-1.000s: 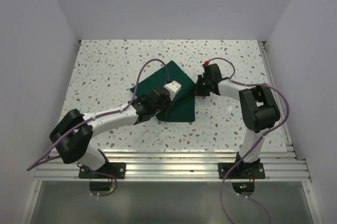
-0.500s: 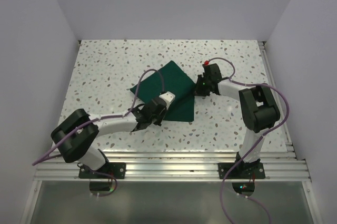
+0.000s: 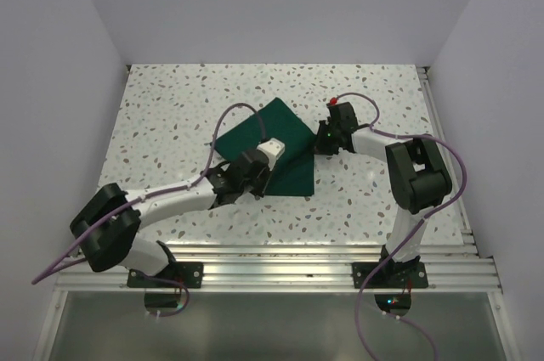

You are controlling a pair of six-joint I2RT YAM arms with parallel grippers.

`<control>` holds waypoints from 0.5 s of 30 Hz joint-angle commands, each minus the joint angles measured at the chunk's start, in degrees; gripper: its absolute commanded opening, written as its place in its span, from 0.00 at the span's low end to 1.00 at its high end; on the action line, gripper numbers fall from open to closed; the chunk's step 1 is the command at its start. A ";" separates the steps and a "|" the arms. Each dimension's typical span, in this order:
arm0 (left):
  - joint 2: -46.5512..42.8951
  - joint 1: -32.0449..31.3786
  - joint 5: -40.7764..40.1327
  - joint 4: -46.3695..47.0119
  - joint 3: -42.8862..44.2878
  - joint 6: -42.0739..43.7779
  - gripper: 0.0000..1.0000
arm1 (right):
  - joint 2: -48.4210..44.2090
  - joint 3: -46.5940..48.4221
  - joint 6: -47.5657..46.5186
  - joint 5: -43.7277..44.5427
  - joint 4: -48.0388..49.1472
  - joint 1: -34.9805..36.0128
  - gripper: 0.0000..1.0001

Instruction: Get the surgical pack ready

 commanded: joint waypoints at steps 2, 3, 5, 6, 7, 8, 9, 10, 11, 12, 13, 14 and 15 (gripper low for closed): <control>-0.27 -0.39 4.16 -4.83 11.90 4.21 0.37 | 1.22 1.27 -0.75 0.57 -0.77 0.00 0.12; 0.96 -0.47 3.91 -7.80 16.18 5.10 0.41 | 1.22 1.27 -0.75 0.57 -0.69 0.00 0.12; 5.71 -0.39 2.94 -11.06 20.94 7.38 0.46 | 1.13 1.36 -0.66 0.40 -0.69 -0.09 0.12; 7.46 -0.39 2.76 -13.77 25.58 8.09 0.48 | 1.13 1.36 -0.75 0.48 -0.69 0.00 0.13; 11.22 -0.39 2.50 -14.93 27.89 8.88 0.50 | 1.13 1.44 -0.75 0.31 -0.69 0.00 0.13; 13.09 -0.39 2.59 -16.08 30.00 10.11 0.52 | 1.22 1.44 -0.75 0.31 -0.86 0.00 0.13; 15.02 -0.39 2.15 -18.18 33.85 10.47 0.54 | 1.04 1.44 -0.75 0.22 -0.78 0.00 0.13; 18.43 -0.39 1.63 -18.98 35.45 11.00 0.55 | 1.13 1.44 -0.66 0.22 -0.77 0.00 0.14; 19.95 -0.39 1.36 -19.16 36.60 11.61 0.55 | 1.22 1.44 -0.75 -0.04 -0.77 0.00 0.14; 22.48 -0.39 1.10 -18.99 38.18 12.05 0.56 | 1.22 1.44 -0.66 -0.13 -0.69 0.00 0.15; 23.73 -0.30 1.09 -18.81 38.80 12.75 0.56 | 1.22 1.44 -0.66 -0.22 -0.69 0.00 0.15; 24.87 -0.21 0.83 -18.81 39.51 13.02 0.57 | 1.22 1.44 -0.66 -0.22 -0.77 0.09 0.15; 27.06 -0.21 0.22 -19.86 41.17 13.20 0.57 | 1.31 1.44 -0.66 -0.22 -0.69 0.00 0.15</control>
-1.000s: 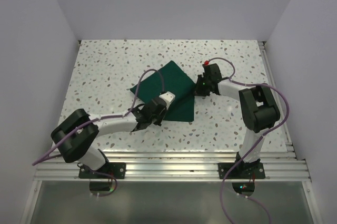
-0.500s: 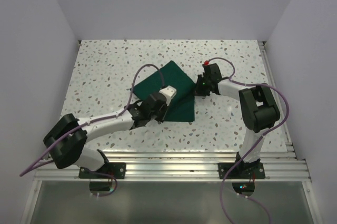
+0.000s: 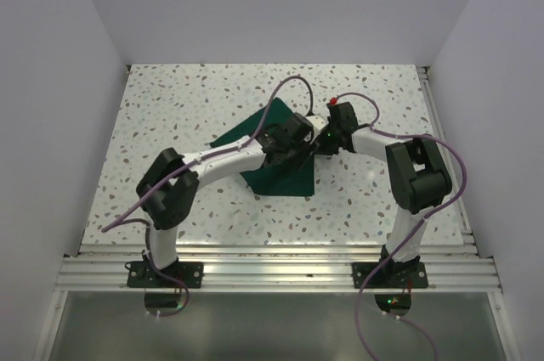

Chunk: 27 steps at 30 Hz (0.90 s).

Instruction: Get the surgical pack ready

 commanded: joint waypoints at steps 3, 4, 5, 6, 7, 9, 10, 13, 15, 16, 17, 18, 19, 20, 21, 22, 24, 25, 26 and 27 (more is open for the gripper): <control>5.58 0.45 -2.50 -6.56 5.43 3.96 0.59 | 1.22 1.16 -0.49 -0.09 -0.58 0.00 0.15; 5.84 0.71 -2.50 -6.39 5.43 3.96 0.62 | 1.13 1.07 -0.57 -0.17 -0.58 -0.09 0.15; 5.67 1.15 -2.85 -6.04 5.43 3.96 0.64 | 1.22 1.07 -0.57 -0.26 -0.49 0.00 0.15; 5.58 1.33 -3.03 -5.77 5.17 4.04 0.66 | 1.31 1.07 -0.49 -0.44 -0.40 -0.09 0.15; 5.15 1.50 -3.20 -5.59 5.08 4.13 0.68 | 1.31 1.07 -0.49 -0.53 -0.49 -0.09 0.15; 4.97 1.85 -3.82 -5.68 4.99 4.31 0.70 | 1.48 1.07 -0.49 -0.53 -0.23 0.00 0.15; 5.05 1.94 -4.17 -5.85 4.99 4.48 0.70 | 1.57 1.07 -0.40 -0.61 -0.23 -0.09 0.15; 4.71 1.94 -5.58 -6.38 4.82 4.66 0.73 | 1.75 1.16 -0.31 -0.79 -0.05 -0.09 0.15; 4.35 2.03 -6.54 -6.38 4.64 4.66 0.72 | 1.83 1.25 -0.31 -0.79 -0.14 -0.09 0.15; 4.44 2.12 -6.46 -6.56 4.47 4.92 0.72 | 1.83 1.25 -0.40 -0.79 -0.05 0.00 0.15; 4.61 2.29 -6.02 -6.65 4.64 4.92 0.71 | 1.83 1.25 -0.31 -0.79 -0.05 0.00 0.15; 5.22 2.47 -5.67 -6.82 4.73 5.01 0.69 | 1.83 1.16 -0.31 -0.79 -0.05 -0.09 0.15; 5.75 2.90 -5.06 -7.00 4.90 5.10 0.68 | 1.92 1.16 -0.31 -0.79 -0.05 -0.09 0.15; 6.28 3.17 -4.70 -7.87 5.43 5.10 0.67 | 1.92 1.16 -0.31 -0.79 -0.14 -0.09 0.15; 7.42 3.35 -4.18 -8.31 5.61 5.10 0.65 | 1.92 1.16 -0.31 -0.70 -0.14 -0.09 0.15; 7.86 3.61 -3.82 -8.84 5.78 4.93 0.63 | 1.92 1.16 -0.31 -0.79 -0.05 -0.09 0.15; 8.65 3.61 -2.69 -9.72 6.05 4.75 0.61 | 1.83 1.16 -0.40 -0.62 -0.14 -0.09 0.15; 8.75 3.61 -2.24 -9.90 5.87 4.66 0.61 | 1.83 1.25 -0.31 -0.61 -0.14 0.00 0.15; 9.09 3.70 -2.67 -9.73 5.70 4.49 0.61 | 2.01 1.25 -0.40 -0.61 -0.14 -0.09 0.15; 9.45 3.79 -2.68 -9.81 5.87 4.31 0.61 | 2.10 1.25 -0.31 -0.79 -0.14 -0.09 0.15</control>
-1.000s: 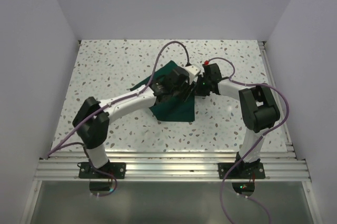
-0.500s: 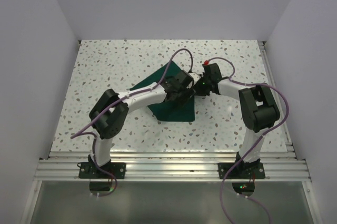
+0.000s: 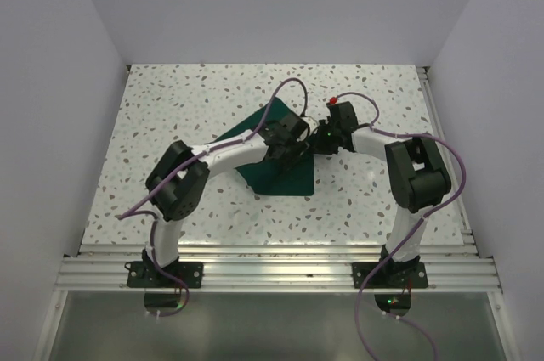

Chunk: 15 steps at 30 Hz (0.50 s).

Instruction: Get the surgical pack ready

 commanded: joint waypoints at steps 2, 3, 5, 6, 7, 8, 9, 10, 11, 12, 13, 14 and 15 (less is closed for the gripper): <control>2.63 0.90 1.10 -2.10 2.46 0.57 0.61 | 1.51 0.99 -0.33 0.15 -0.49 0.06 0.15; 3.07 1.08 1.37 -2.36 2.64 0.48 0.62 | 1.59 0.90 -0.33 0.15 -0.57 -0.02 0.15; 4.04 1.52 2.94 -2.63 3.17 0.57 0.61 | 1.51 0.81 -0.33 0.15 -0.49 -0.02 0.15; 4.13 1.61 3.30 -2.71 3.17 0.57 0.60 | 1.42 0.81 -0.33 0.24 -0.49 -0.02 0.15; 3.96 1.61 4.26 -2.19 2.82 0.66 0.57 | 1.51 0.90 -0.42 0.32 -0.49 -0.02 0.15; 3.96 1.70 4.44 -1.92 2.64 0.75 0.56 | 1.51 0.98 -0.42 0.33 -0.57 0.06 0.15; 3.87 1.61 4.53 -1.83 2.55 0.66 0.55 | 1.51 0.99 -0.42 0.24 -0.66 -0.02 0.15; 3.87 1.61 4.53 -2.01 2.55 0.57 0.52 | 1.51 1.07 -0.42 0.24 -0.58 -0.02 0.15; 3.69 1.61 4.18 -2.01 2.55 0.48 0.50 | 1.59 1.07 -0.25 0.24 -0.66 -0.02 0.15; 3.52 1.61 4.09 -1.92 2.55 0.40 0.50 | 1.60 1.07 -0.33 0.24 -0.66 -0.02 0.15; 3.34 1.61 4.01 -2.01 2.47 0.40 0.51 | 1.60 1.16 -0.24 0.24 -0.66 -0.02 0.15; 2.56 1.52 3.66 -1.75 2.29 0.22 0.54 | 1.68 1.16 -0.33 0.24 -0.66 -0.02 0.15; 1.94 1.35 3.57 -1.31 2.03 0.31 0.54 | 1.68 1.16 -0.33 0.24 -0.58 -0.02 0.15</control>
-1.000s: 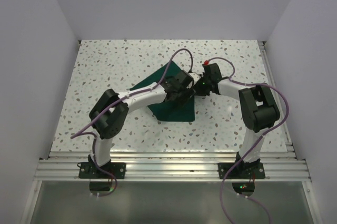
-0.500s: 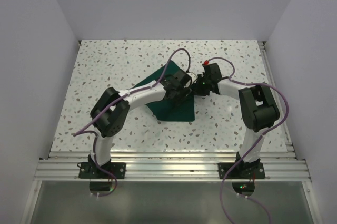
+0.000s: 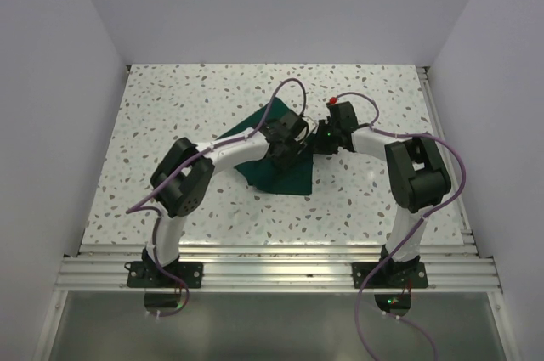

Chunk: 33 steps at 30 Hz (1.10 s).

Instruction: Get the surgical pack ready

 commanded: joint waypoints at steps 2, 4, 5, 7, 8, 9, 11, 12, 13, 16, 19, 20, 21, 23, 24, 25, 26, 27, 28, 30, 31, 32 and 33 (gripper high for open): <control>-3.26 -0.47 2.06 1.41 -0.53 0.37 0.54 | 1.70 1.18 -0.35 0.50 -0.60 -0.02 0.15; -4.07 -0.82 3.37 3.08 -1.24 1.08 0.54 | 1.71 1.27 -0.35 0.41 -0.68 -0.02 0.15; -4.07 -0.91 4.07 3.00 -1.07 1.25 0.54 | 1.71 1.27 -0.35 0.41 -0.68 -0.02 0.15; -3.37 -1.61 3.73 1.86 -0.10 1.61 0.54 | 1.79 1.36 -0.35 0.41 -0.77 -0.02 0.15; -2.76 -1.88 2.77 1.51 0.16 1.61 0.54 | 1.79 1.27 -0.35 0.41 -0.77 0.06 0.15; -2.58 -2.40 2.33 1.33 0.17 1.61 0.54 | 1.88 1.27 -0.35 0.50 -0.69 0.06 0.15; -2.49 -2.58 1.62 1.41 -0.01 1.61 0.54 | 1.88 1.27 -0.35 0.32 -0.77 -0.02 0.15; -2.49 -2.67 1.71 1.68 -0.18 1.61 0.53 | 1.88 1.18 -0.35 0.41 -0.77 0.06 0.15; -2.49 -2.58 1.62 1.94 -0.45 1.61 0.52 | 1.88 1.18 -0.35 0.41 -0.69 0.06 0.15; -1.87 -2.58 1.53 1.85 -0.45 1.61 0.36 | 1.79 1.18 -0.35 0.50 -0.68 -0.02 0.15; -1.00 -2.58 1.44 1.68 -0.19 1.61 0.35 | 1.88 1.18 -0.35 0.32 -0.68 -0.02 0.15; -0.38 -2.58 1.70 1.50 -0.10 1.61 0.35 | 1.88 1.18 -0.35 0.32 -0.68 0.06 0.15; 0.06 -2.58 2.06 1.42 -0.01 1.52 0.35 | 1.79 1.18 -0.27 0.32 -0.68 0.06 0.15; 1.19 -2.41 3.63 0.71 0.78 1.25 0.36 | 1.79 1.18 -0.35 0.24 -0.68 -0.02 0.15; 1.64 -2.41 3.90 0.62 1.04 1.08 0.38 | 1.79 1.10 -0.27 0.24 -0.77 -0.02 0.15; 1.99 -2.41 4.25 0.28 1.39 0.90 0.39 | 1.71 1.18 -0.35 0.24 -0.68 -0.02 0.15; 2.52 -2.41 5.04 0.18 1.57 0.90 0.39 | 1.79 1.18 -0.35 0.32 -0.77 -0.02 0.15; 2.70 -2.23 5.31 0.10 1.75 0.64 0.39 | 1.71 1.18 -0.35 0.32 -0.77 -0.02 0.15; 2.70 -1.97 5.92 0.10 1.75 0.55 0.39 | 1.79 1.18 -0.35 0.32 -0.77 -0.02 0.15; 2.87 -1.53 7.59 0.10 1.75 0.38 0.39 | 1.71 1.10 -0.35 0.32 -0.77 -0.02 0.15; 2.96 -1.44 8.29 0.10 1.75 0.37 0.35 | 1.79 1.10 -0.35 0.32 -0.77 -0.02 0.14; 3.14 -1.26 8.73 0.18 1.75 0.29 0.31 | 1.79 1.10 -0.35 0.32 -0.69 -0.02 0.15; 3.05 -1.18 9.00 0.01 1.84 0.20 0.27 | 1.79 1.10 -0.35 0.32 -0.77 -0.02 0.15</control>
